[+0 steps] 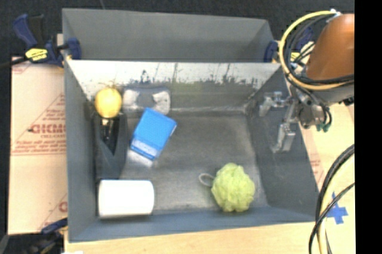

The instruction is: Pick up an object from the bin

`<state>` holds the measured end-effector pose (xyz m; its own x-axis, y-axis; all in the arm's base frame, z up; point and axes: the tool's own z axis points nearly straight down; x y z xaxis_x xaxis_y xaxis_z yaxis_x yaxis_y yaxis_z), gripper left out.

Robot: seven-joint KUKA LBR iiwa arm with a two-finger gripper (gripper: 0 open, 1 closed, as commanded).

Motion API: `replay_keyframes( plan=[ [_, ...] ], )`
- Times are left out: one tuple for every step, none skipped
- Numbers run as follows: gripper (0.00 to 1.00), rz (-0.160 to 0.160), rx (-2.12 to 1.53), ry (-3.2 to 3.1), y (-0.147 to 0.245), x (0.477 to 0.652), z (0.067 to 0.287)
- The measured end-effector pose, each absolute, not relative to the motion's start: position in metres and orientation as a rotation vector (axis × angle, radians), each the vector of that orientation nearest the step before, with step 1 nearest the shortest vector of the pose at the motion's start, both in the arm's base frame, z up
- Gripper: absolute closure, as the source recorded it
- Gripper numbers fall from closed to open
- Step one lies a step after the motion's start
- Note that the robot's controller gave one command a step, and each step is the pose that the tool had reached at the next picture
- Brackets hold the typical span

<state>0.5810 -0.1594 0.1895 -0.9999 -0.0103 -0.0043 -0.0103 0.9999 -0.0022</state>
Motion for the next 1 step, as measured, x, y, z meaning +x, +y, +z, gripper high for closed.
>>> replay_keyframes(
  plan=[
    [0.0,-0.004,-0.016,3.137,-0.1594,0.581,0.1895]
  ],
)
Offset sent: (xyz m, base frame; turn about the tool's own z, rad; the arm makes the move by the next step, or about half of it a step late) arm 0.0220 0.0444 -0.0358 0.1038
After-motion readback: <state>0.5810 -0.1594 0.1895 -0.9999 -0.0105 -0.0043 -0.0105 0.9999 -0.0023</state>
